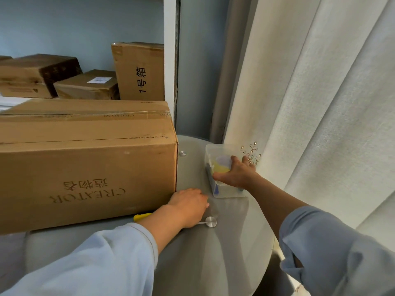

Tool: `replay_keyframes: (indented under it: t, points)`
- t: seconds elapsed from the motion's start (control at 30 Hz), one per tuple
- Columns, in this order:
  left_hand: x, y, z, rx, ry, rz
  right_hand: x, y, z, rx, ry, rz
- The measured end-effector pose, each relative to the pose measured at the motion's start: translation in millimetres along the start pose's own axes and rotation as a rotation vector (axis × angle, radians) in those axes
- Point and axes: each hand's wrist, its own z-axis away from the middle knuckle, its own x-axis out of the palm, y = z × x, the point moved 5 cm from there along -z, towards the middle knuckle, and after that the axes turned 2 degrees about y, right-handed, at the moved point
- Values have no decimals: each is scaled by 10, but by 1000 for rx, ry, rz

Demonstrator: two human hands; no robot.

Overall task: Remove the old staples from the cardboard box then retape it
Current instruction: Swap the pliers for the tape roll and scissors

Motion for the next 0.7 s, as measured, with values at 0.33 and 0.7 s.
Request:
replay_keyframes:
  t: [0.33,0.7]
  points:
    - [-222,-52,-75,-292,175,914,105,-159,255,-44,-35,-16]
    - [-224,-26,-96,-318,86,1110,80,-199,270,-34,3,-131]
